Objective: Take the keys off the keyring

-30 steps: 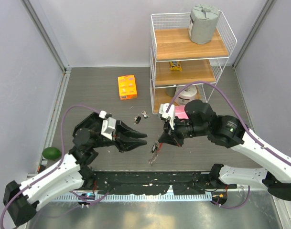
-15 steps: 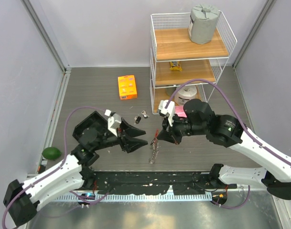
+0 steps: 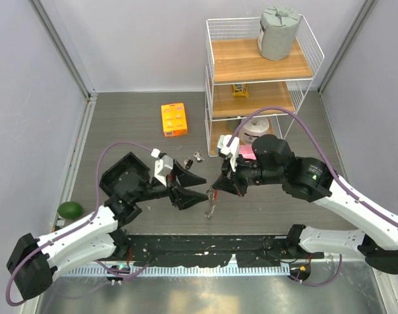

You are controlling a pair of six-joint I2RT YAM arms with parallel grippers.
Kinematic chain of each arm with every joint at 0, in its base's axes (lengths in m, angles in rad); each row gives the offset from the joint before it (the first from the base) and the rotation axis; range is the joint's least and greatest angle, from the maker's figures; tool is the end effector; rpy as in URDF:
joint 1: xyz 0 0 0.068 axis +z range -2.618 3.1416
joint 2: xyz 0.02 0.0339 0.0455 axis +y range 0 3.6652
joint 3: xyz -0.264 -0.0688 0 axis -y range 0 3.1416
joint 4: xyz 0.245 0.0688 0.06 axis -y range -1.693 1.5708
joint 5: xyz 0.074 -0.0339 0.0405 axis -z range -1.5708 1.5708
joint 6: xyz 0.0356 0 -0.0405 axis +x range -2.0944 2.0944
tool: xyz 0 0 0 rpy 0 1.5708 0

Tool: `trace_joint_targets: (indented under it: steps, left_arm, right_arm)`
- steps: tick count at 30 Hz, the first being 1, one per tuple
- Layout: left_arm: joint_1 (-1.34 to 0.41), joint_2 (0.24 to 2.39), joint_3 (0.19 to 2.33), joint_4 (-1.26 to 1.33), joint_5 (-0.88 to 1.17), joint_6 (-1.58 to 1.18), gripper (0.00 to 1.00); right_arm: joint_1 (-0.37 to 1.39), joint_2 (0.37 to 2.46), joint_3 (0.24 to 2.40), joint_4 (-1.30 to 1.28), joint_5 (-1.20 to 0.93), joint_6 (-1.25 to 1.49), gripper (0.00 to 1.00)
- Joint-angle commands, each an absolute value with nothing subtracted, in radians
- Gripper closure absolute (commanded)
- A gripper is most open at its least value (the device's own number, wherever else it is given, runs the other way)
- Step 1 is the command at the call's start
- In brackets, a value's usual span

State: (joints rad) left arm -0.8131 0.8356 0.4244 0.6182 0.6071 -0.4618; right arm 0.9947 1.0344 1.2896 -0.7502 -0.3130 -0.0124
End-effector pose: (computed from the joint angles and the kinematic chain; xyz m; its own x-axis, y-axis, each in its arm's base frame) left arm 0.1176 -0.1538 0.2876 -0.3103 -0.2044 -0.9284 0.9406 0.0757 -0.3311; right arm 0.1008 0.1753 0.4091 -0.2470 -0.4019 -0.8817 -0.9486 0.2861 0.1353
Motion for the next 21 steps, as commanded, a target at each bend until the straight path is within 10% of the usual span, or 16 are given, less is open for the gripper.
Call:
trace_joint_targets:
  steps: [1, 12, 21]
  left_arm:
    - [-0.827, 0.841, 0.456, 0.696, 0.641, -0.400, 0.38]
    - [-0.842, 0.890, 0.499, 0.663, 0.669, -0.325, 0.50]
    - [-0.845, 0.893, 0.522, 0.631, 0.675, -0.302, 0.87]
  right_arm:
    - [0.996, 1.032, 1.305, -0.672, -0.334, -0.002, 0.95]
    - [0.996, 1.034, 1.305, -0.657, -0.367, -0.002, 0.95]
    - [0.996, 1.029, 1.296, -0.661, -0.368, -0.003, 0.95]
